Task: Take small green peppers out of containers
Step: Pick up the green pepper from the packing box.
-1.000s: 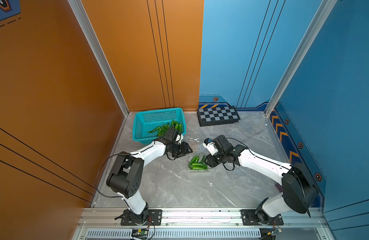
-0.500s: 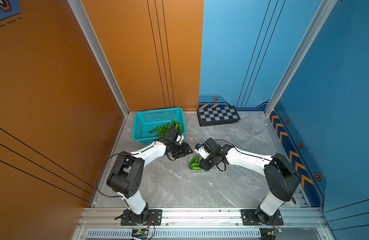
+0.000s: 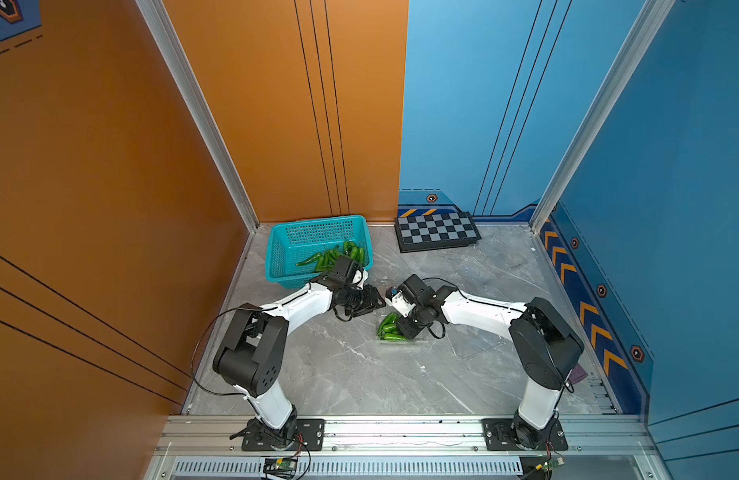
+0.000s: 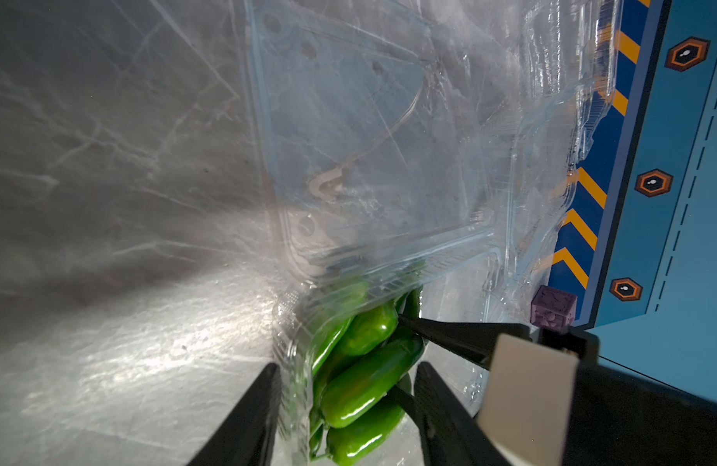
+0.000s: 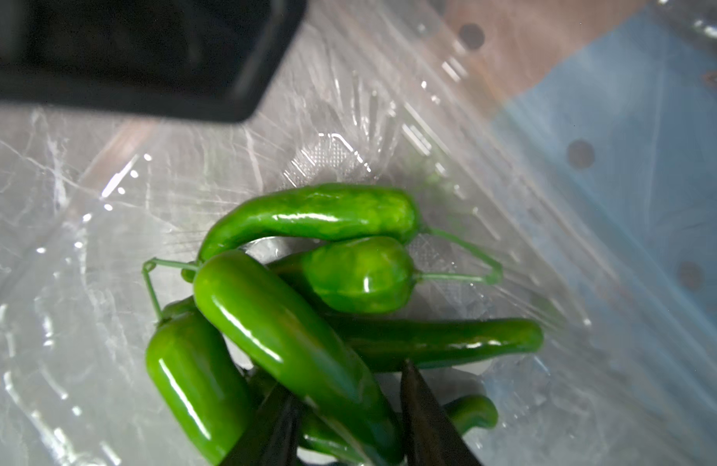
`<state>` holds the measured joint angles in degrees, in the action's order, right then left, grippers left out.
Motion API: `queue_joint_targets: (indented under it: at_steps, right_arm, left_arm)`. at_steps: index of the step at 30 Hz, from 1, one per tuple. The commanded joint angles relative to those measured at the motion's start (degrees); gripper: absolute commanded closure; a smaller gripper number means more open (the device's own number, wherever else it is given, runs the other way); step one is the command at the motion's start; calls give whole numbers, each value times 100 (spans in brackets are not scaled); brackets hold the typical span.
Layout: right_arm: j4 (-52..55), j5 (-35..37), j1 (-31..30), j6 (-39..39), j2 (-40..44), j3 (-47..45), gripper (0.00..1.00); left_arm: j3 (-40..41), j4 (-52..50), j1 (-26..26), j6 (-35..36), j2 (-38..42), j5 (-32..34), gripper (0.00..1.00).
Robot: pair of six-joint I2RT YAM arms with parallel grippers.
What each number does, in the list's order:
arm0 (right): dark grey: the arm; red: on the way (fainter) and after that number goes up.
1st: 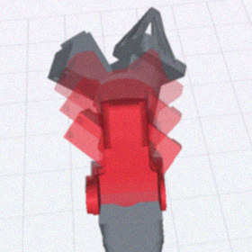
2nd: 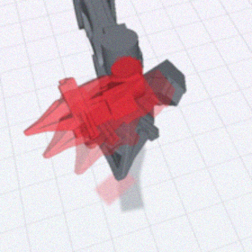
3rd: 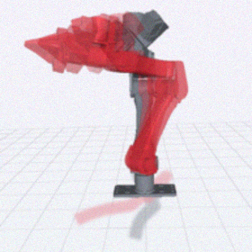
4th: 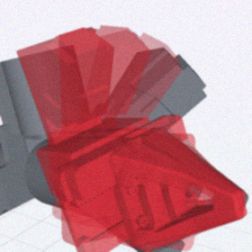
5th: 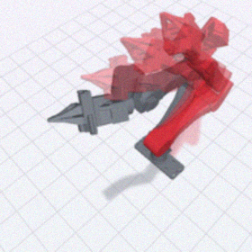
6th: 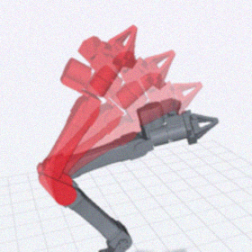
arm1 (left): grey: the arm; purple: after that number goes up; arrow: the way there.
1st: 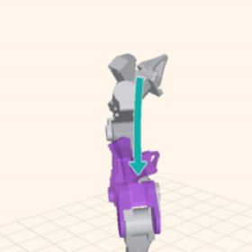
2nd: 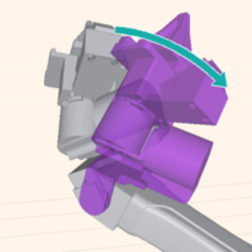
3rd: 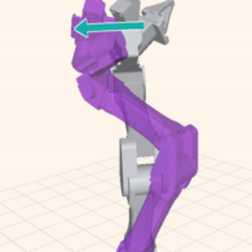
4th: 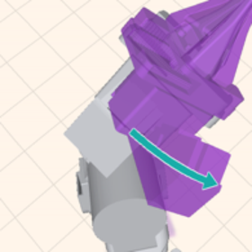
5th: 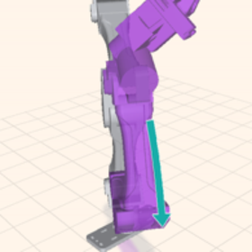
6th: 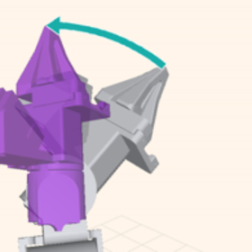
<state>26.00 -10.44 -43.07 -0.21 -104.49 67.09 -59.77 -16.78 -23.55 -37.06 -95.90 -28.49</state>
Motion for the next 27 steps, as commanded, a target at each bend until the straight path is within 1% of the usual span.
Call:
queue_joint_targets:
  at_steps: [1, 2, 3, 6, 11, 15, 22, 27]
  right_arm:
    - [2, -50, 12, -80, 7, 59, 66]
    - [2, -46, 16, -80, 27, 54, 68]
    - [-19, -51, 17, -81, 77, 26, 73]
    - [-111, -50, 13, -67, 229, -91, 80]
    - [-172, -82, 44, -67, 486, -250, 86]
    - [-174, -133, 74, -67, 629, -328, 88]
    - [-242, -252, 189, 28, 861, -424, 89]
    - [-304, -314, 246, 104, 1058, -492, 90]
  left_arm:
    - [213, -73, 53, 96, 200, 61, 45]
    - [224, -72, 69, 94, 205, 64, 45]
    - [229, -72, 78, 90, 227, 71, 45]
    - [240, -75, 105, 82, 269, 89, 45]
    - [233, -74, 157, 80, 348, 97, 46]
    - [255, -35, 205, 61, 501, 145, 46]
    - [438, 201, 366, -66, 968, 46, 46]
    - [628, 265, 599, -110, 1330, 113, 46]
